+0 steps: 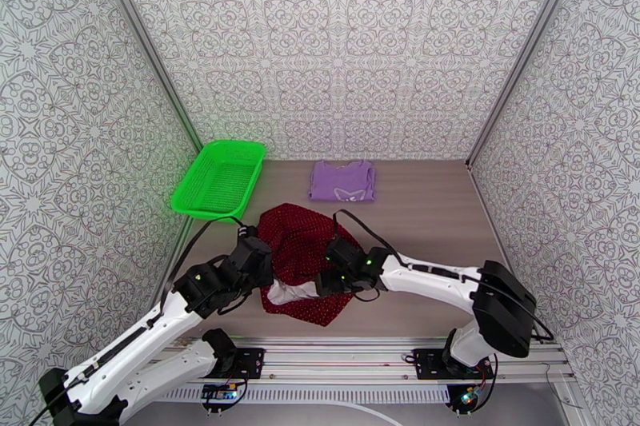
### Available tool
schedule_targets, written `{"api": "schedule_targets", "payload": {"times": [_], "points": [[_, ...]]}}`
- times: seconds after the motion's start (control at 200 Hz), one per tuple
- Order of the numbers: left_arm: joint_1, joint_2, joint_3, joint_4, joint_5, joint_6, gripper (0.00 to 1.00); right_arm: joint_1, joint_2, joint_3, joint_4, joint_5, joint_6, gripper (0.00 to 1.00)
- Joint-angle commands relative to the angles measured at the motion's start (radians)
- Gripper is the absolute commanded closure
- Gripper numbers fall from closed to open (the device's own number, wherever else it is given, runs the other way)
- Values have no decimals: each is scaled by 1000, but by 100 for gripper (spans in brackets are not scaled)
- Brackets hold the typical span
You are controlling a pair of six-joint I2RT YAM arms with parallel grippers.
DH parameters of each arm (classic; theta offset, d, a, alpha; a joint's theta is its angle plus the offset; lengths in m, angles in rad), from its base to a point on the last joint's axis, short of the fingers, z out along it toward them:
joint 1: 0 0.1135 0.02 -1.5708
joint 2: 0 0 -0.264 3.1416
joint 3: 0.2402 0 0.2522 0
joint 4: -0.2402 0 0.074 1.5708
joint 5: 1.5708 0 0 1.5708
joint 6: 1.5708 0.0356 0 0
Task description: Fold and stack the mixed laundry pile
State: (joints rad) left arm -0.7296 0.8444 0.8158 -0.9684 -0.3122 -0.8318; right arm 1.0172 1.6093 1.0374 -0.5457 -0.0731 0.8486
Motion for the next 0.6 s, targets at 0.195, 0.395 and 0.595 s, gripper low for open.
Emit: {"api": "schedule_targets", "payload": {"times": [0.195, 0.395, 0.595], "points": [[-32, -58, -23, 27, -28, -51, 100, 47, 44, -18, 34, 10, 237, 24], [-80, -79, -60, 40, -31, -98, 100, 86, 25, -66, 30, 22, 377, 24], [-130, -80, -88, 53, -60, -145, 100, 128, 14, -106, 40, 11, 479, 31]]}}
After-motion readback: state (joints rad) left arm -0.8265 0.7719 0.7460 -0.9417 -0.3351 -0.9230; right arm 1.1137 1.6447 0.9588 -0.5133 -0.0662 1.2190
